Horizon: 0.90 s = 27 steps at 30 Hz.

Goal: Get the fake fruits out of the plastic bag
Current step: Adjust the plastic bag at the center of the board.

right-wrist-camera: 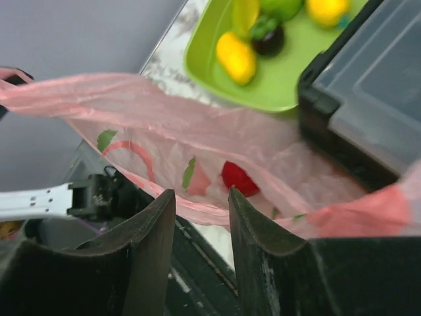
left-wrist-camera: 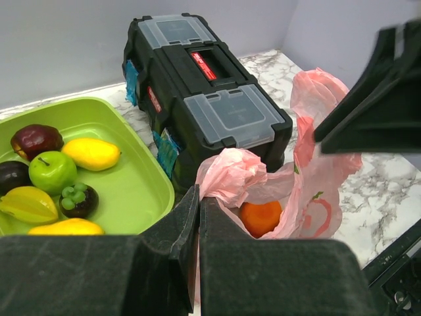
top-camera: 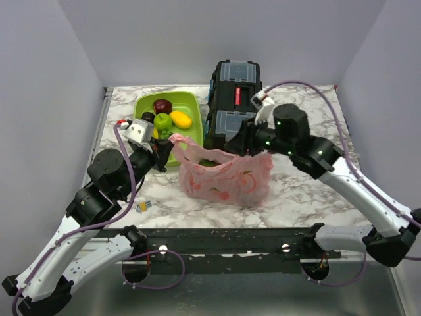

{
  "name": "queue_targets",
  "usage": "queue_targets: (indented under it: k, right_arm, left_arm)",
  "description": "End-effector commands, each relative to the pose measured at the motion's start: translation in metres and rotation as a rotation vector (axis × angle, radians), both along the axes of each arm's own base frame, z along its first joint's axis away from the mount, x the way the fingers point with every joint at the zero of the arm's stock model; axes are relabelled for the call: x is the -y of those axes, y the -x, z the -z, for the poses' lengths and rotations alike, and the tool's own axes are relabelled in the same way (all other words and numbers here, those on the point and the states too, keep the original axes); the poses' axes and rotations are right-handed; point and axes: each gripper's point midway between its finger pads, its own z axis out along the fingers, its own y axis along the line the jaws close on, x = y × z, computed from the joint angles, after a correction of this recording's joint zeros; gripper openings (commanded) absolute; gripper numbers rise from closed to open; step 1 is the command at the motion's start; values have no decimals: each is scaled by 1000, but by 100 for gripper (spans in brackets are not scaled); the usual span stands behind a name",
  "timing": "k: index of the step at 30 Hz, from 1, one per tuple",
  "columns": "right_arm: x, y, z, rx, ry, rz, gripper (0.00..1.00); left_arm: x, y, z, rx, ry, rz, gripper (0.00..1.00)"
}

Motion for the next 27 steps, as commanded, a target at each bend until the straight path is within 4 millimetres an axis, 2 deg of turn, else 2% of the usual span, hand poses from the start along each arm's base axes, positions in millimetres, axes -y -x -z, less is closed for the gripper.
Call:
queue_targets:
  k: [1,3,5,8,11,14,19,22,27]
  right_arm:
    - [-53,20,16,-80,-132,-193,38]
    - [-63,14,36,-102,-103,-180,33]
    - [-62,1,59,-105,-37,-120,32]
    - [-43,-23,94,-80,99,23,32]
    - [-16,-33,135,-99,248,139,33]
    - [-3,-15,157,-169,297,136,33]
    - [17,32,167,-275,236,91,33]
    - [28,58,179,-358,229,68,34]
    - [37,99,229,-520,190,69,35]
  left_arm:
    - [2,3,6,-27,7,18,0]
    - [3,4,6,-31,9,23,0]
    - [4,4,6,-32,12,27,0]
    - [4,5,6,-33,16,28,0]
    - [2,4,7,-33,8,22,0]
    - [-4,2,10,-32,-9,-13,0]
    - [-10,-9,24,-65,-39,-77,0]
    - [-10,-15,44,-140,-65,-116,0]
    - [-26,-19,86,-268,-83,-244,0]
